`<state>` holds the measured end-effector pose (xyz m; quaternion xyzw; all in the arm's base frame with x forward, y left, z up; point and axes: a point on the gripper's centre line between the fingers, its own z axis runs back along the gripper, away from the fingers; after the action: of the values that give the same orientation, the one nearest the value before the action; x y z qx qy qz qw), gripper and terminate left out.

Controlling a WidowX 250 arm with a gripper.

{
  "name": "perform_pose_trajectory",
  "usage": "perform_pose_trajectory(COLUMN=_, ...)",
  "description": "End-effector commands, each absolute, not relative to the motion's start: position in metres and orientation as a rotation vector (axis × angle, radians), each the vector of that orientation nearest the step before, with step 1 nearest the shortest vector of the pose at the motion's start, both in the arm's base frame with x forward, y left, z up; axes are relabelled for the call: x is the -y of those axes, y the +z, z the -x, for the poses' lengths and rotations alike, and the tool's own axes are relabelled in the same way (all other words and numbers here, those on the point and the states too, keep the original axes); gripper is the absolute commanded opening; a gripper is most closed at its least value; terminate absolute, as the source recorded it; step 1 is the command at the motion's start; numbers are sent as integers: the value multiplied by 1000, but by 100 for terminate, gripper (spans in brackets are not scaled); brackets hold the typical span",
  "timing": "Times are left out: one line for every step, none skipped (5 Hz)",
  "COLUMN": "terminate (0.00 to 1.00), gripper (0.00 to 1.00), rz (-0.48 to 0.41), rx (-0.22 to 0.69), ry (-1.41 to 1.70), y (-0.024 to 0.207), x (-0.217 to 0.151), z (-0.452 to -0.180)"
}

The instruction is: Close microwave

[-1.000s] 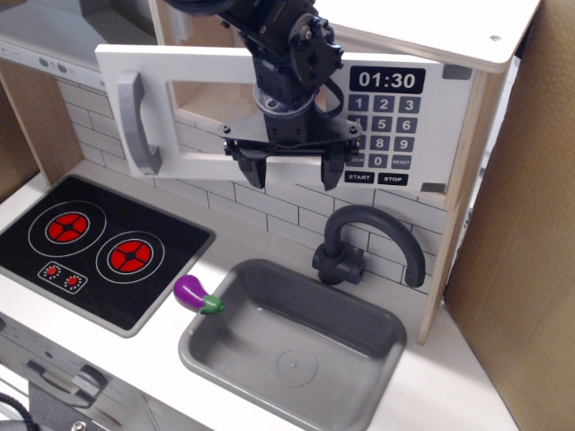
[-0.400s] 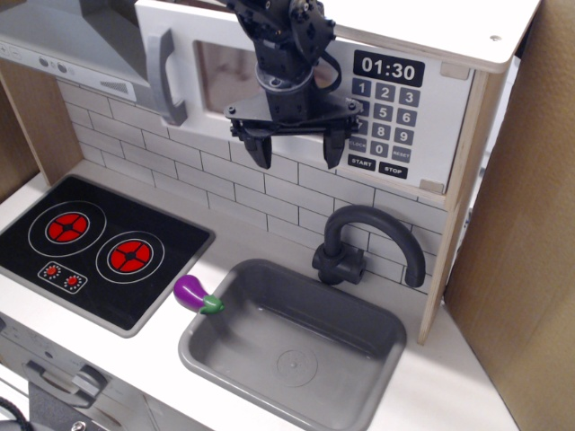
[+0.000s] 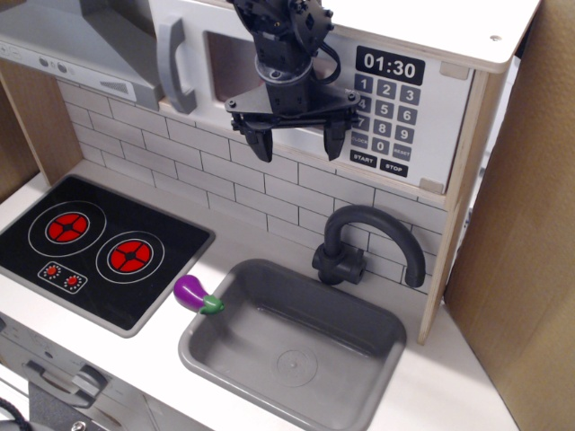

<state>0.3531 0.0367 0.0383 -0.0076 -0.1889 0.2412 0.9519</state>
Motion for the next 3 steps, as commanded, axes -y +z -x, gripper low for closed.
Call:
perform_pose_trajectory(terminate=0, gripper=100, rz=30, rx=459, ry=506, y=58, x=-43, z=-367)
perform_pose_trajectory(terminate=0, gripper=100, rz=40, rx=464, ry=503, y=59, x=-44, z=-367)
perform_pose_trajectory(terminate=0, gripper=100, rz=54, rx=455, ry=449, y=60, x=-38, z=-349)
